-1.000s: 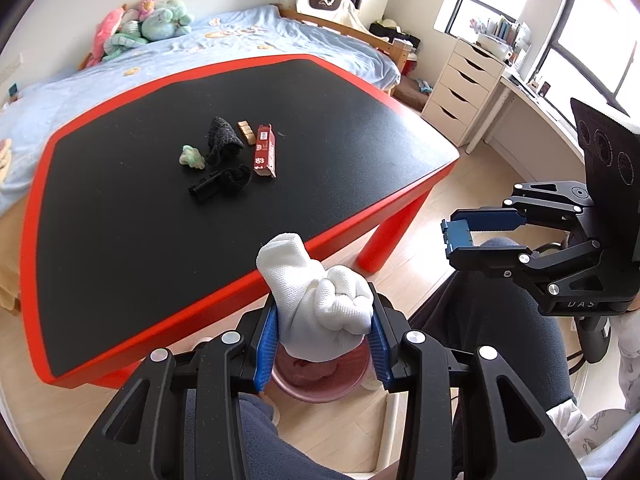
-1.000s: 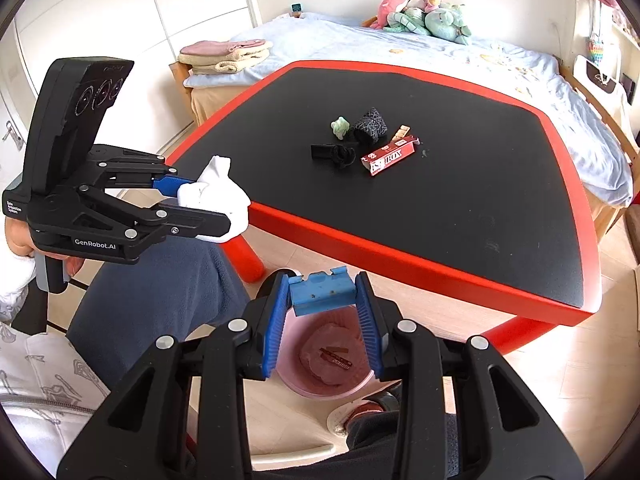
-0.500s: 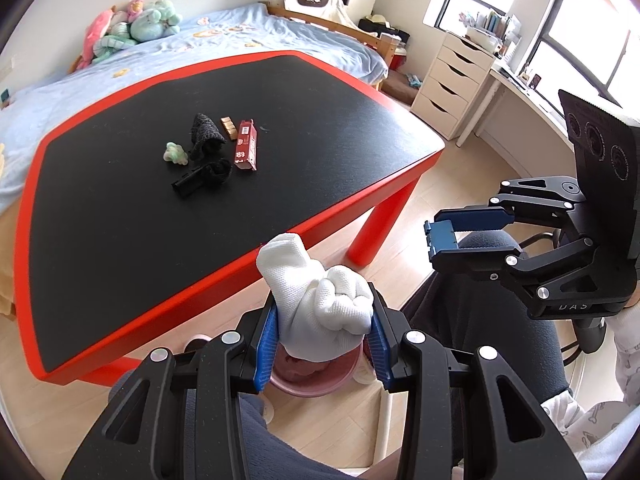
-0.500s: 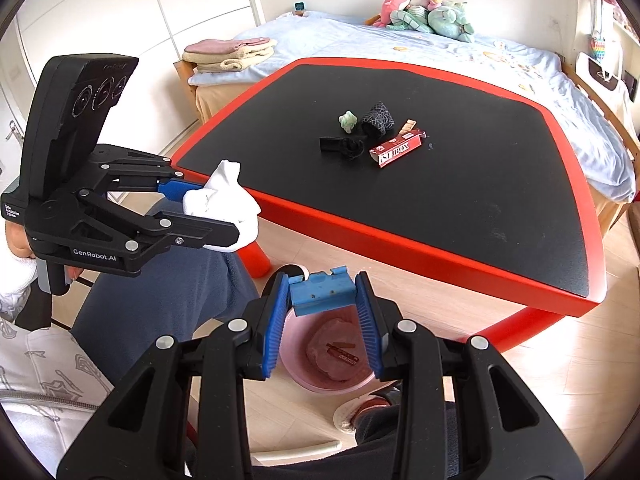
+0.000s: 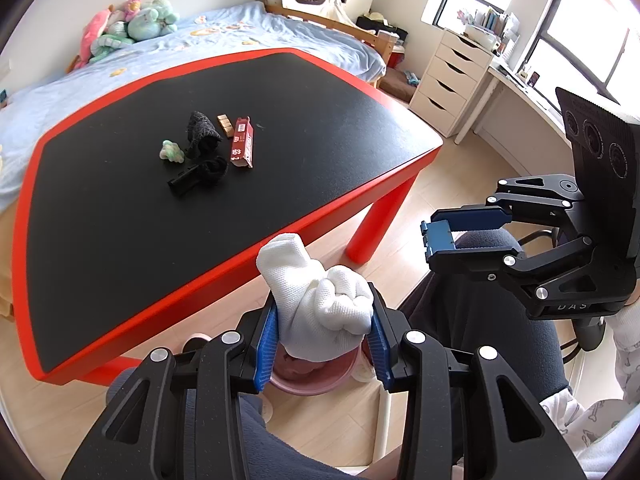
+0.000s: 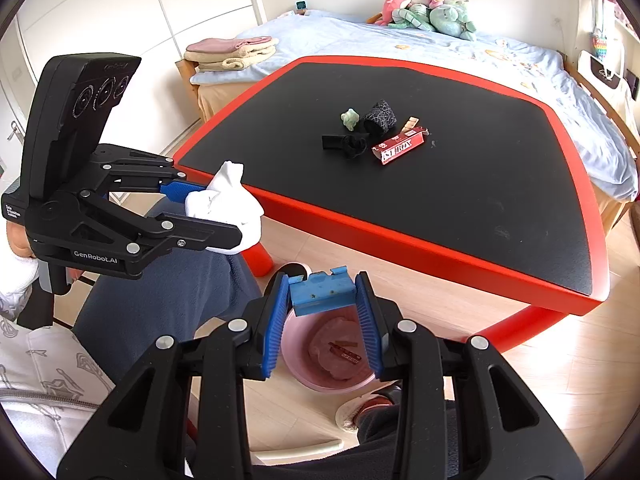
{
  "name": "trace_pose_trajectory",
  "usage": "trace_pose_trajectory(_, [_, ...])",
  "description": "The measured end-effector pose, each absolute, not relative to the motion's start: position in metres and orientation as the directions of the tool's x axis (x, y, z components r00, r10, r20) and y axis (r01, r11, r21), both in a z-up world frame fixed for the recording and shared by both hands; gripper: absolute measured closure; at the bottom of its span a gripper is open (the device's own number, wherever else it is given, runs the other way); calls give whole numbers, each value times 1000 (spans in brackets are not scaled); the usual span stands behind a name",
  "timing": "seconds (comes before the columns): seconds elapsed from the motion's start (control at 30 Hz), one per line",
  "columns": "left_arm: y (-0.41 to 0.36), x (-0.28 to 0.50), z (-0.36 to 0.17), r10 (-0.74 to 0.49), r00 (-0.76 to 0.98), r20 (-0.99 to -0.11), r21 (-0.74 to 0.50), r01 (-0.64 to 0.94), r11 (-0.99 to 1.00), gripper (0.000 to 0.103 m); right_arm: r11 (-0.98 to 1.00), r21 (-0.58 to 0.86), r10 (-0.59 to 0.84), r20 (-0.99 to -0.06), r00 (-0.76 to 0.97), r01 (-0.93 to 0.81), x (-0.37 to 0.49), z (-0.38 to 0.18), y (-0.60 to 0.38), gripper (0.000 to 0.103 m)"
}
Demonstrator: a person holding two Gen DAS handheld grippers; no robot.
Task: Collect trash
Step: 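Carry sock and blue block over the pink bin and open both tools, then grasp the green figure with the left tool while the right tool grasps the red printed box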
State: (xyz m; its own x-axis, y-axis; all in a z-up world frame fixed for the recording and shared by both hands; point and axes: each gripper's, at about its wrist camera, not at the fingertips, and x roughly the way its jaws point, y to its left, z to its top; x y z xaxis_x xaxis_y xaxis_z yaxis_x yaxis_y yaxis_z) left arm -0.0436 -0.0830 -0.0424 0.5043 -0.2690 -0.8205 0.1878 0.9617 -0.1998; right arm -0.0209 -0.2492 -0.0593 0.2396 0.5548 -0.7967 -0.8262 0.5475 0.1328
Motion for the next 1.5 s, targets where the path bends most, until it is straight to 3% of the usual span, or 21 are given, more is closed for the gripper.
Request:
trace_pose_trajectory(0.13, [-86, -44, -44, -280, 496, -822, -204, 201, 958, 58, 543, 139, 557, -797, 232, -828, -22, -61, -249, 67])
trace_pose_trajectory(0.17, [-86, -45, -45, -275, 497, -823, -200, 200, 959, 51, 544, 140, 556, -799, 230, -827, -21, -61, -249, 56])
trace_pose_trajectory(0.2, [-86, -45, -46, -271, 498, -824, -198, 195, 961, 47, 547, 140, 556, -798, 232, -826, -21, -62, -249, 38])
trace_pose_trajectory(0.27, [-83, -45, -46, -268, 505, -821, -204, 180, 962, 25, 560, 136, 553, -796, 247, -817, -20, -62, -251, 21])
trace_pose_trajectory(0.33, [-79, -45, -45, -260, 518, -815, -205, 162, 965, 16, 575, 132, 544, -799, 256, -808, -19, -63, -252, 13])
trace_pose_trajectory(0.4, [-75, -45, -45, -248, 520, -817, -199, 148, 969, 15, 587, 134, 536, -803, 259, -799, -17, -64, -253, 9])
trace_pose_trajectory(0.57, [-69, -46, -44, -230, 535, -813, -196, 121, 973, 8, 593, 134, 534, -803, 263, -794, -18, -64, -253, 6])
trace_pose_trajectory(1.5, [-55, -43, -39, -202, 541, -817, -197, 69, 978, 8, 630, 138, 507, -819, 270, -765, -8, -63, -252, 3])
